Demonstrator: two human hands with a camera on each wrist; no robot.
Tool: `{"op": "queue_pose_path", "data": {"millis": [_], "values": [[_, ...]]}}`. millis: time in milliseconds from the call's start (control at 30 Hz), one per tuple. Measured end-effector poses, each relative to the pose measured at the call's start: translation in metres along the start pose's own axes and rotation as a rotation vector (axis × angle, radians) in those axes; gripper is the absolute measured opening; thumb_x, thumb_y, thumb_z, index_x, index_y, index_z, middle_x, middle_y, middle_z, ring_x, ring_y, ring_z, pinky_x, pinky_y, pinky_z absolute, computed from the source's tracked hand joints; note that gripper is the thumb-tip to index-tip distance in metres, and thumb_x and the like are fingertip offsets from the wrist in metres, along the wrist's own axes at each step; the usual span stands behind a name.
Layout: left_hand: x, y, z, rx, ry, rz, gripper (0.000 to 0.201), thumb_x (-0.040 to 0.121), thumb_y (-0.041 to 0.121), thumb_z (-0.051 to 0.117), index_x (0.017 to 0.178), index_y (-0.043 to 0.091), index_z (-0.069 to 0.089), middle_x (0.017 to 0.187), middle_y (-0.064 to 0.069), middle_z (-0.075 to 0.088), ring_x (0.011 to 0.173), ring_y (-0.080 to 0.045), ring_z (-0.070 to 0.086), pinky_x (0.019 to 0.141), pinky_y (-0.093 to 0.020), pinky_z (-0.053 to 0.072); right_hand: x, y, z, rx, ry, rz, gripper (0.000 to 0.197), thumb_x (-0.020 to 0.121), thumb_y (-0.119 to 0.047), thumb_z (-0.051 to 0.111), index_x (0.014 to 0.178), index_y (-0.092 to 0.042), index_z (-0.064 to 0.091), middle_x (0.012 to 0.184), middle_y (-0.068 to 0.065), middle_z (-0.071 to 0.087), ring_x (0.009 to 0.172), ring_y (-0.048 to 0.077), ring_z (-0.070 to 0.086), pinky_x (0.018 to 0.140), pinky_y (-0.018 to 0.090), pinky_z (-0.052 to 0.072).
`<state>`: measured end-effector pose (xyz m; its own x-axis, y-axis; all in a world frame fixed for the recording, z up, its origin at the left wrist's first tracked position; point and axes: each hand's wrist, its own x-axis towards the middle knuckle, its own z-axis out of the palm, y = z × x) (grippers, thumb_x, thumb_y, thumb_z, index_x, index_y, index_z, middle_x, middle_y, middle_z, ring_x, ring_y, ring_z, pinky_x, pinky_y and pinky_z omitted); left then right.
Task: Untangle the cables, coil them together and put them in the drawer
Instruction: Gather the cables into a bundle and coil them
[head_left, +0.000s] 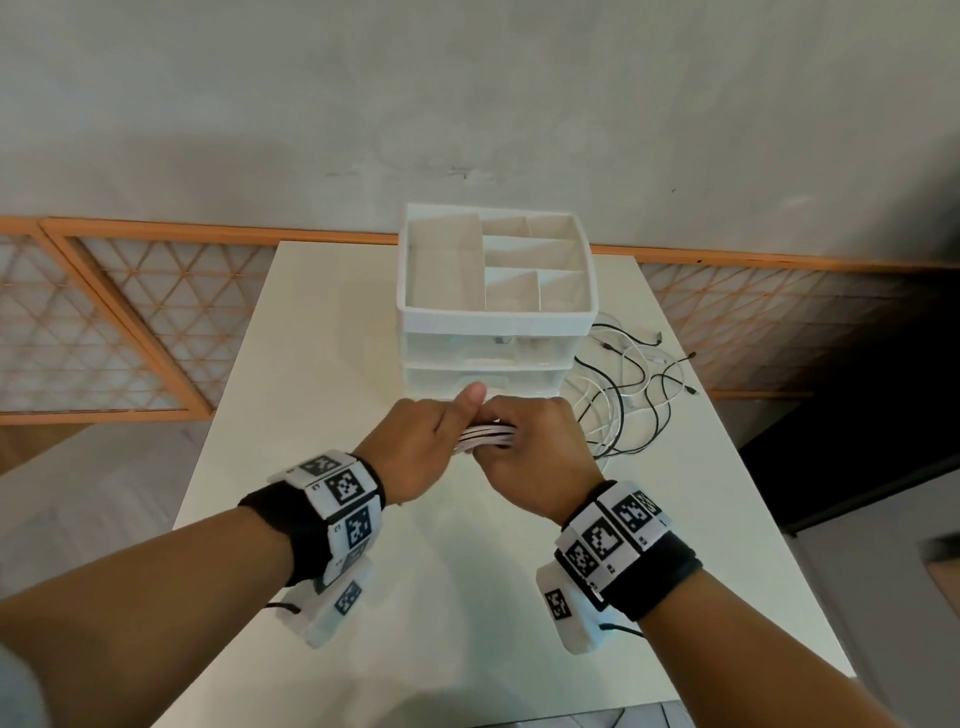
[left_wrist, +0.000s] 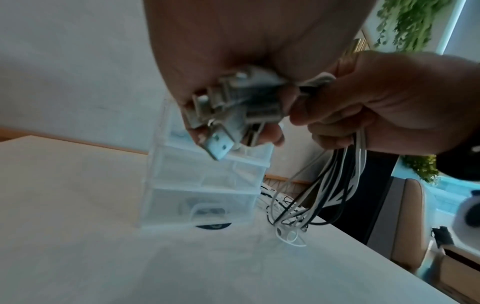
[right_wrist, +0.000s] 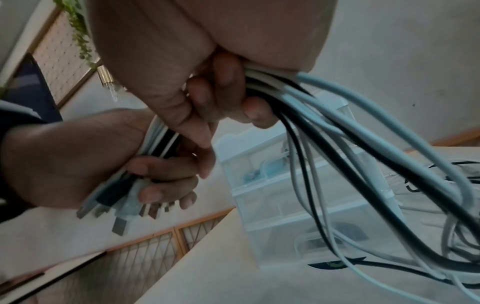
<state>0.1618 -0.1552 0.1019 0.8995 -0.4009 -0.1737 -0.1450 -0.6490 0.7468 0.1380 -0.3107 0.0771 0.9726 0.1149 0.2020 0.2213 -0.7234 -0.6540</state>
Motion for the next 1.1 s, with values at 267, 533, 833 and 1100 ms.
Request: {"op": "queue_pose_path", "data": {"millis": [267,533,833,1100], "values": [[0.006,0.009,0.002,-0.008,-0.062,0.126,0.066,0.089,0.073,0.018,0.103,0.024,0.060,0.077,0.001,0.069,0.068,-0.013,0.066,0.065,-0.029,0.053,0.000,-0.003,-0.003,0.046,-0.041,0.037,0.017,0.076,-0.016,0.060,0.093,-0.018,0.055,0.070,-0.009,0.065,0.065,0.017,0.063,0.058,0.036,0.054],[0.007,0.012,-0.011,0.032,0.109,-0.049,0.066,0.098,0.060,0.034,0.070,0.011,0.067,0.044,0.011,0.056,0.050,-0.013,0.052,0.054,-0.029,0.037,-0.004,0.029,-0.027,0.492,-0.186,0.175,0.019,0.080,0.001,0.075,0.083,-0.008,0.059,0.071,0.005,0.066,0.061,0.023,0.059,0.054,0.026,0.048],[0.011,0.004,-0.018,-0.211,-0.123,-0.295,0.047,0.097,0.050,0.050,0.075,0.009,0.060,0.050,0.002,0.035,0.042,-0.016,0.026,0.042,-0.021,0.024,0.010,0.060,-0.069,-0.021,0.366,0.028,0.020,0.072,-0.002,0.081,0.079,-0.017,0.069,0.076,-0.004,0.066,0.068,0.009,0.062,0.062,0.017,0.045],[0.028,0.028,-0.054,-0.539,0.258,-0.103,0.039,0.097,0.039,0.055,0.070,0.014,0.045,0.048,0.005,0.026,0.044,-0.016,0.018,0.049,-0.028,0.020,-0.032,0.092,-0.019,-0.143,-0.377,0.228,0.051,0.078,-0.044,0.076,0.127,-0.035,0.063,0.114,-0.017,0.070,0.112,0.009,0.064,0.107,0.041,0.046]]}}
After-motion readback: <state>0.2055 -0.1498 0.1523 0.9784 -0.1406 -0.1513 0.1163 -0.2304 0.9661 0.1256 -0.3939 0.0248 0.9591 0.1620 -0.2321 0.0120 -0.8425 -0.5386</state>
